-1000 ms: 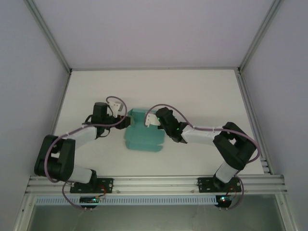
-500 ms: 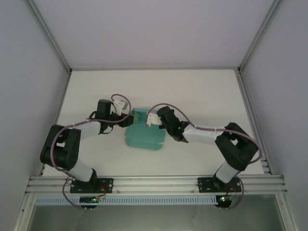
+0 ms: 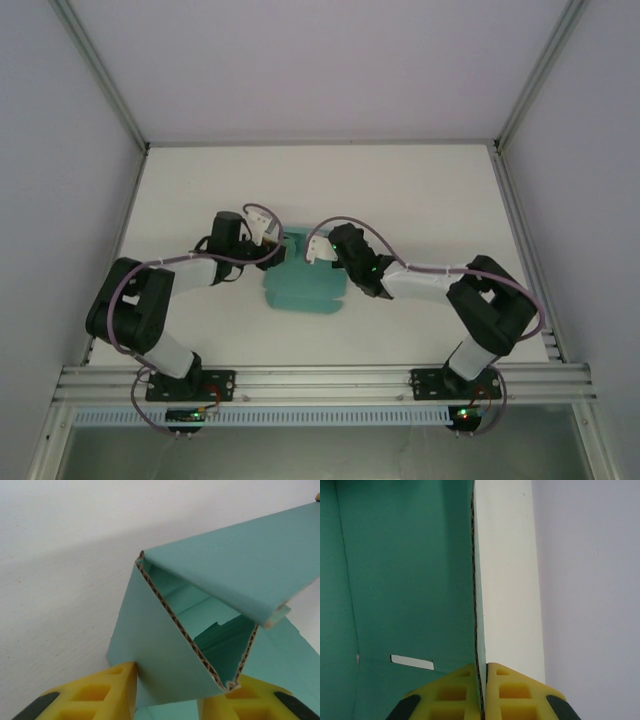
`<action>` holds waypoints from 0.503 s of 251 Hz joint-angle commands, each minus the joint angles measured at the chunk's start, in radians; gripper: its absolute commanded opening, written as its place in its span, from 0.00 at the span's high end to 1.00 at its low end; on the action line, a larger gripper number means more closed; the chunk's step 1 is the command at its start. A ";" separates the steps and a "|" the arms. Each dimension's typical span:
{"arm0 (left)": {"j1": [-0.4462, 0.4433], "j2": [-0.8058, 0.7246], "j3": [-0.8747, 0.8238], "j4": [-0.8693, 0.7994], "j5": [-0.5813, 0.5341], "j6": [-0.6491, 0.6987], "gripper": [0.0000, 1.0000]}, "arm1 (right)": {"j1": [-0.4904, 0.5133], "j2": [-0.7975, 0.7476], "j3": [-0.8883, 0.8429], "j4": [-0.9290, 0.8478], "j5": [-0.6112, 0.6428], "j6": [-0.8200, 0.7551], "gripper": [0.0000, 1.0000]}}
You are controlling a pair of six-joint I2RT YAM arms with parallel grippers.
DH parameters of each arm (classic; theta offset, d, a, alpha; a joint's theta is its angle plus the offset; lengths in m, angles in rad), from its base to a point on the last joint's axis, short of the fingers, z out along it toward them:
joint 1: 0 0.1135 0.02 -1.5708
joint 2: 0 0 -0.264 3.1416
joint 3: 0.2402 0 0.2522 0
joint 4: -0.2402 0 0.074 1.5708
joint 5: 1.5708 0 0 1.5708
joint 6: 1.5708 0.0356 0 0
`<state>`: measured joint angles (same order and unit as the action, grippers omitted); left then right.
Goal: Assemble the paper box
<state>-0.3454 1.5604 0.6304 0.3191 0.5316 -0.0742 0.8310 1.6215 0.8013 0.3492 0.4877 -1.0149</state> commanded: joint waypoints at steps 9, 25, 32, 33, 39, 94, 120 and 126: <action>-0.009 -0.013 -0.013 0.015 0.085 0.063 0.64 | 0.023 0.044 -0.042 0.044 0.072 -0.063 1.00; -0.009 -0.016 -0.007 -0.016 0.115 0.097 0.64 | 0.028 0.051 -0.055 0.084 0.089 -0.094 1.00; -0.008 -0.022 -0.010 -0.023 0.115 0.104 0.62 | 0.031 0.050 -0.063 0.092 0.087 -0.112 1.00; -0.008 -0.024 -0.011 -0.023 0.115 0.105 0.62 | 0.031 0.049 -0.065 0.092 0.087 -0.113 1.00; -0.006 -0.027 -0.016 -0.025 0.121 0.116 0.61 | 0.031 0.045 -0.073 0.095 0.085 -0.112 1.00; 0.003 -0.053 -0.035 -0.008 0.115 0.139 0.61 | 0.045 0.012 -0.090 0.089 0.054 -0.109 1.00; 0.003 -0.015 0.008 -0.031 0.079 0.117 0.63 | 0.054 -0.004 -0.098 0.083 0.036 -0.112 1.00; 0.003 -0.004 0.020 -0.038 0.073 0.107 0.63 | 0.057 -0.008 -0.101 0.077 0.033 -0.111 1.00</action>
<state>-0.3405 1.5314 0.5964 0.3107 0.5903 0.0360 0.8677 1.6299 0.7326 0.4892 0.5613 -1.1114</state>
